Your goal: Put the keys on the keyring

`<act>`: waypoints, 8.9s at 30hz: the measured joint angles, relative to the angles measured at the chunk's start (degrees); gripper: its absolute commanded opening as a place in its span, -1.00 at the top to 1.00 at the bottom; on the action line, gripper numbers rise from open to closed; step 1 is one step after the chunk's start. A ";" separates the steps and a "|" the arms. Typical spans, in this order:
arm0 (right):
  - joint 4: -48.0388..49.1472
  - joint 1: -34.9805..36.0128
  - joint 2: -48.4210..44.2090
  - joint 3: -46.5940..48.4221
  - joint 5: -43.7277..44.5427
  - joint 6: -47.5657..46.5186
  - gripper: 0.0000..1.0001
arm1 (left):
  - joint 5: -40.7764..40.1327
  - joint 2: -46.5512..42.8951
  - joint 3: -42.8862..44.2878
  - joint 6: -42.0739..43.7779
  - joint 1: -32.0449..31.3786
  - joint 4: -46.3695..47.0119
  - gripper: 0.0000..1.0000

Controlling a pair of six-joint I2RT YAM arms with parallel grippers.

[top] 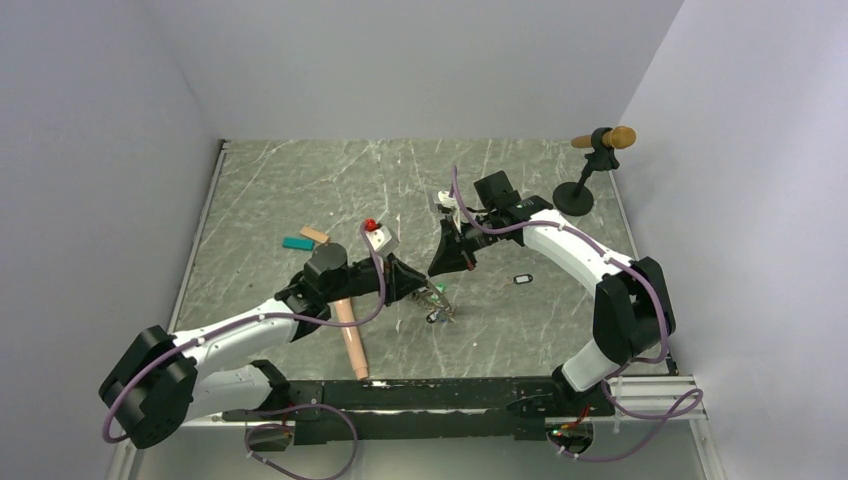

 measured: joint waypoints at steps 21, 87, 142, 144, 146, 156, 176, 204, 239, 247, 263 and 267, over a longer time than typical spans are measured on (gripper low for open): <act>0.24 0.00 -0.02 -0.26 -0.11 -0.02 1.00 | -3.58 2.36 5.29 4.48 -1.31 -11.58 1.00; -17.14 0.31 -1.25 1.92 -2.40 -25.90 -0.18 | -5.18 -0.28 22.86 46.88 -7.72 -49.42 1.00; -17.42 7.58 -3.98 0.46 -4.83 -26.08 0.22 | -5.73 -3.52 -19.08 18.93 -7.58 39.87 1.00; -17.46 7.58 -3.98 0.66 -4.83 -26.08 0.22 | -5.44 -3.52 -19.08 18.84 -7.58 40.30 1.00; -17.46 7.58 -3.98 0.74 -4.83 -26.08 0.23 | -5.27 -3.45 -19.08 18.84 -7.58 40.57 1.00; -16.74 7.58 -3.98 0.74 -4.42 -24.00 0.31 | -4.81 -0.42 -19.08 15.06 -7.58 43.25 1.00; -13.94 7.48 -3.98 0.76 -2.95 -20.17 0.64 | -4.81 1.66 -19.08 12.85 -7.91 45.16 1.00; -12.59 7.52 -3.98 1.29 -3.10 -18.40 0.89 | -6.86 -0.52 -19.08 11.98 -7.91 41.22 1.00; -40.33 10.67 7.65 26.32 25.81 -22.18 1.00 | -14.08 -11.67 -0.85 12.24 -7.82 -11.43 0.11; -42.38 10.84 8.98 27.74 26.51 -21.68 1.00 | -12.50 -6.08 -0.85 12.24 -7.89 -4.26 0.13; -43.56 10.84 9.33 28.30 24.35 -21.64 1.00 | -8.22 -0.50 -2.05 12.22 -7.93 8.98 0.29; -43.58 10.84 9.33 28.39 23.82 -21.51 1.00 | -7.63 -0.02 -2.10 12.22 -7.93 9.31 0.38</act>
